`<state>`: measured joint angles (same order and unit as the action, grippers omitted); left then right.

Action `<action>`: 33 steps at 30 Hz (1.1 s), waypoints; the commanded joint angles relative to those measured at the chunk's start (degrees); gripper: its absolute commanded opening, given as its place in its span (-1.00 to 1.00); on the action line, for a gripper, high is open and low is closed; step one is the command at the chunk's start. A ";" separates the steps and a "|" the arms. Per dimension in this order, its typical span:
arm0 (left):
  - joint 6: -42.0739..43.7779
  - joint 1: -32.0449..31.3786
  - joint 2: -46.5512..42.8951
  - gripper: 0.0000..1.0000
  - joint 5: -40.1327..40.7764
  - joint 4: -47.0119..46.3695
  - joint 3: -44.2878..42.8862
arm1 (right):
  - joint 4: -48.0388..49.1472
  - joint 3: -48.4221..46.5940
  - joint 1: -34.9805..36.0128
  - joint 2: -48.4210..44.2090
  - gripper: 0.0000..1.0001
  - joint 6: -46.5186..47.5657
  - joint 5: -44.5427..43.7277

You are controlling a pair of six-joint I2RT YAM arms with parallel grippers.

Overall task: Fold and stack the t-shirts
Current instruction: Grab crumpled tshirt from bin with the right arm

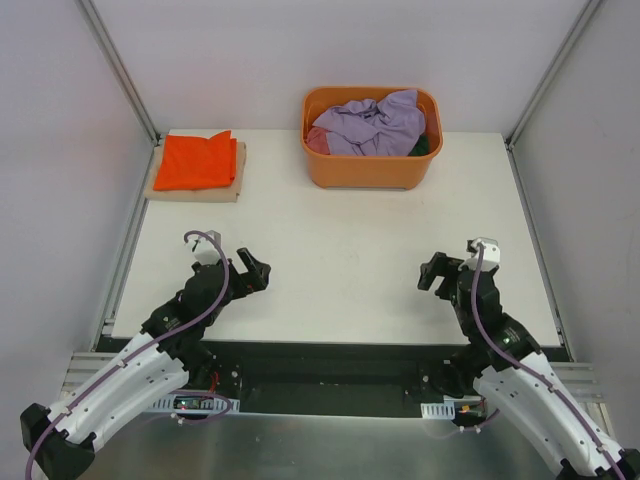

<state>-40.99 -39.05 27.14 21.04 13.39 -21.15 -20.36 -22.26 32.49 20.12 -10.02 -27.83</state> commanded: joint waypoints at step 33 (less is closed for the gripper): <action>0.12 -0.33 5.39 0.98 5.59 -0.64 -6.54 | -2.66 -64.45 -4.27 66.42 0.92 9.58 2.34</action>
<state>-42.57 -39.05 32.62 24.71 14.04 -25.76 -20.12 -74.89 29.95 77.95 -2.90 -27.22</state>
